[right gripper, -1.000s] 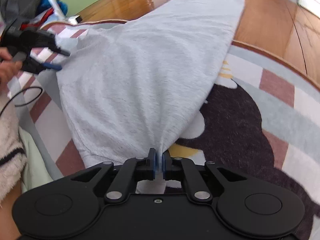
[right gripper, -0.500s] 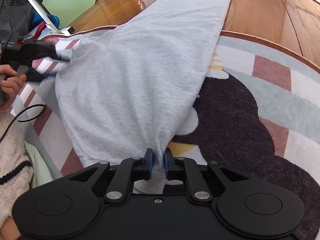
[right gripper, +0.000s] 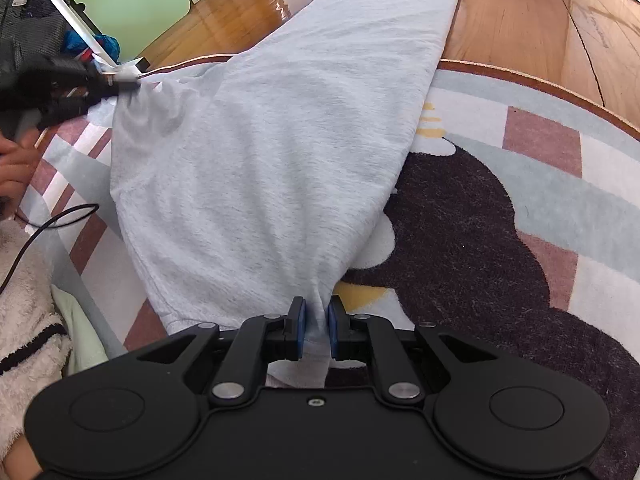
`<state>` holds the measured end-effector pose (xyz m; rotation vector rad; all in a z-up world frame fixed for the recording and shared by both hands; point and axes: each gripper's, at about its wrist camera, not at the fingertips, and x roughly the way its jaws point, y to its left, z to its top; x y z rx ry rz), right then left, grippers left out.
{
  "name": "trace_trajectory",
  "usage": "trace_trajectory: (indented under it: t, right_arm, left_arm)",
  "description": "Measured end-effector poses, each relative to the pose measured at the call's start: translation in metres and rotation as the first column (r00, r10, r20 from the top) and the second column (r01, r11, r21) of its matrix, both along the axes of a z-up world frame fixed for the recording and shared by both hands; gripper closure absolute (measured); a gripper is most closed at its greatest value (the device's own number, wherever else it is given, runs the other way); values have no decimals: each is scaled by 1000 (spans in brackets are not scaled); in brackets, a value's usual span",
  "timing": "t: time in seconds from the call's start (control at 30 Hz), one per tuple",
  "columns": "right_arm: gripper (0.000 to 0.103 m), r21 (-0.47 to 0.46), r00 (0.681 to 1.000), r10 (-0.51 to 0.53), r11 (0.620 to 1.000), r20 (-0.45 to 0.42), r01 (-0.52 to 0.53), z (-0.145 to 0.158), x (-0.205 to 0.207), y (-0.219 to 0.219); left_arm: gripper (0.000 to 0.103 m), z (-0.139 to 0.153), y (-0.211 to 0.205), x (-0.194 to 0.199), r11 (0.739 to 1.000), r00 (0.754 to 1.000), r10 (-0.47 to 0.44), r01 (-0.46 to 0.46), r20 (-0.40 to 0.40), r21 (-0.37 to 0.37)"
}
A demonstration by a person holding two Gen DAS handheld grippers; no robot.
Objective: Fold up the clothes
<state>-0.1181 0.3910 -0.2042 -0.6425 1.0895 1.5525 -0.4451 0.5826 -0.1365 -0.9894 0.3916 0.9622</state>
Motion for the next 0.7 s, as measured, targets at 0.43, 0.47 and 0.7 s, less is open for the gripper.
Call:
trace_trajectory:
  t: [0.43, 0.47, 0.7]
  right_arm:
    - [81, 51, 999, -43, 998, -21, 44, 23, 5, 6]
    - [81, 62, 998, -52, 997, -23, 54, 26, 6, 6]
    - [50, 140, 981, -77, 985, -177, 103, 46, 11, 29]
  left_arm:
    - [77, -37, -17, 69, 932, 938, -326, 299, -117, -204]
    - [66, -31, -18, 64, 939, 944, -316, 297, -93, -174]
    - [48, -28, -9, 57, 977, 950, -204, 181, -238, -114]
